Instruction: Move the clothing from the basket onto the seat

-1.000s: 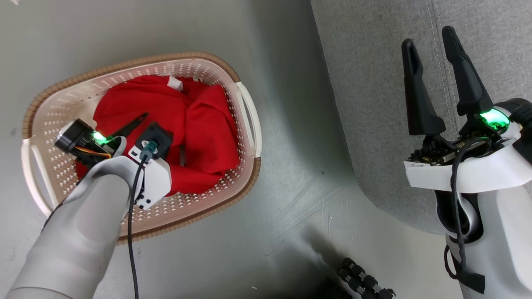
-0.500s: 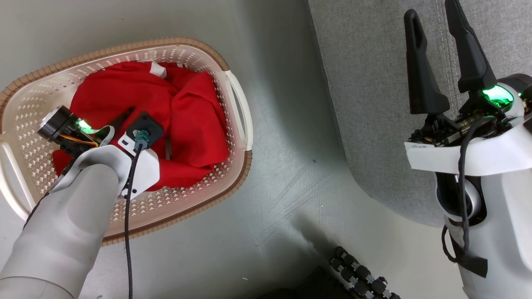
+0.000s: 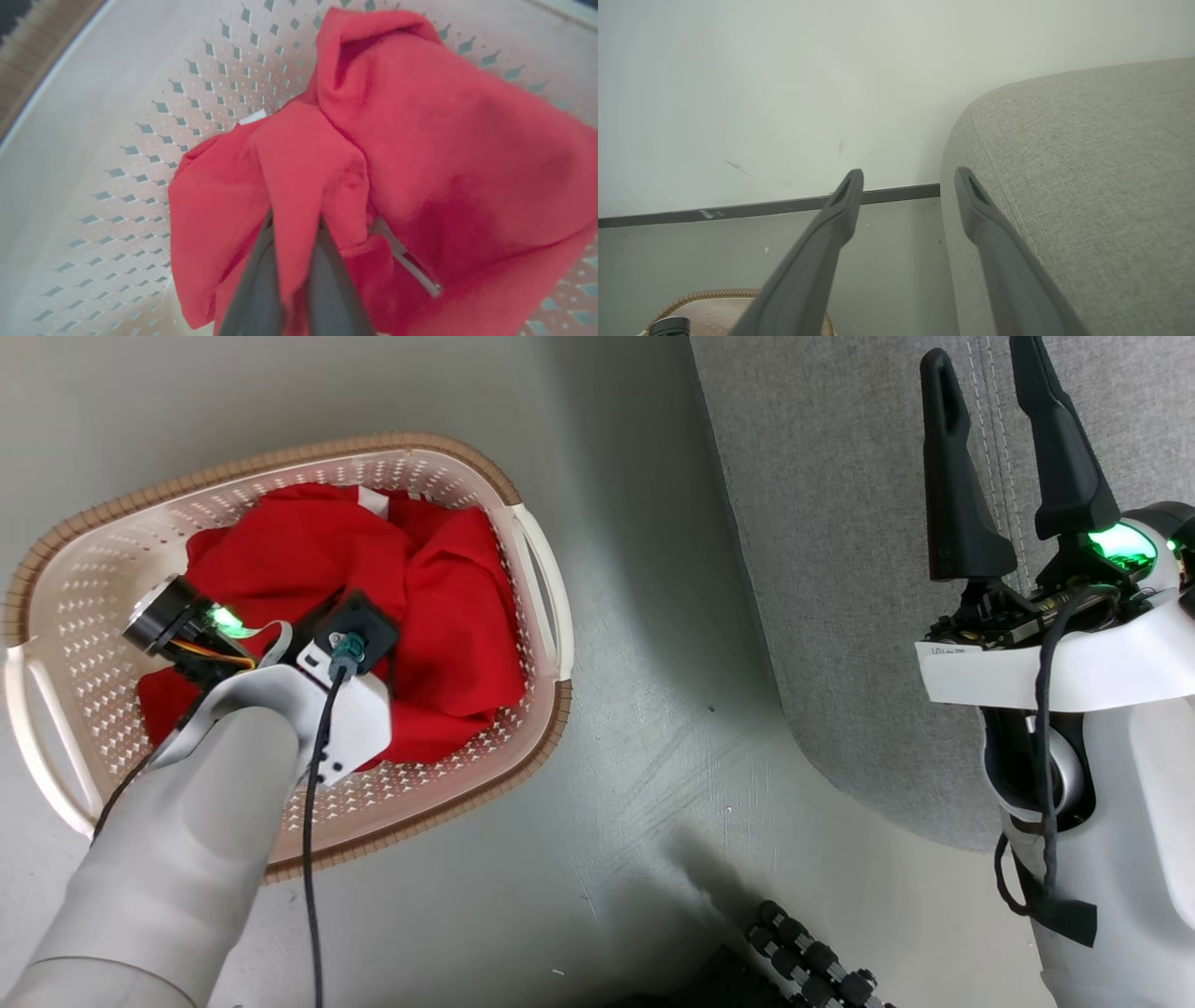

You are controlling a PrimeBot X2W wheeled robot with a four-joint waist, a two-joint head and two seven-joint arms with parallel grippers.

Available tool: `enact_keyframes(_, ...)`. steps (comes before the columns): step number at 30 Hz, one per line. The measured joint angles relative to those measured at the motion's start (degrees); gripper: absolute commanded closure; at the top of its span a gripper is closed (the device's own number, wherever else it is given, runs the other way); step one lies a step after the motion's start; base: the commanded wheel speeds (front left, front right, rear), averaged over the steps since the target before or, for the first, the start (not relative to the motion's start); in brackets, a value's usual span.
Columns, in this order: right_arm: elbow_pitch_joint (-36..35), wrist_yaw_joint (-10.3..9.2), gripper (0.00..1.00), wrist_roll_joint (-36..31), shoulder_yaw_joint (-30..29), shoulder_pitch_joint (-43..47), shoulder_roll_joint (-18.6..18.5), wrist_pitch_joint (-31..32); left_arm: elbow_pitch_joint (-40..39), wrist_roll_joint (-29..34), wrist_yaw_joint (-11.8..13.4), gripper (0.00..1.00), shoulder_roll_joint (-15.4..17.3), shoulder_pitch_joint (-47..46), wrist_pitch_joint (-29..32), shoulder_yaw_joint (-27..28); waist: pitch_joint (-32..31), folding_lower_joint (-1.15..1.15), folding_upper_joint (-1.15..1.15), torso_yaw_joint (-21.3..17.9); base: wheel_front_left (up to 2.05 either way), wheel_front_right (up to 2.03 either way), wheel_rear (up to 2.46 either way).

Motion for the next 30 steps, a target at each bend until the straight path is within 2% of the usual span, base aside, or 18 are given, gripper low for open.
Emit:
enact_keyframes(7,1.9,0.0,0.0,-0.8,1.35,-1.02,-0.02,0.0,-2.75,-2.22,-0.24,1.0,-3.24,0.11,-3.27,0.45,-1.81,0.0,0.0,0.98,0.0,0.0,0.0)
enact_keyframes(22,5.72,0.0,0.0,-3.77,1.68,-0.99,-0.12,0.0,-9.15,-7.84,-0.81,1.0,-4.76,4.24,-7.75,3.37,-7.45,0.0,0.0,4.23,0.0,0.0,0.0)
enact_keyframes(30,7.83,0.0,0.0,-5.88,1.68,-0.83,-0.19,0.0,-14.16,-12.67,-1.05,1.0,-4.76,6.15,-8.79,7.1,-11.39,0.0,0.0,6.31,0.0,0.0,0.0)
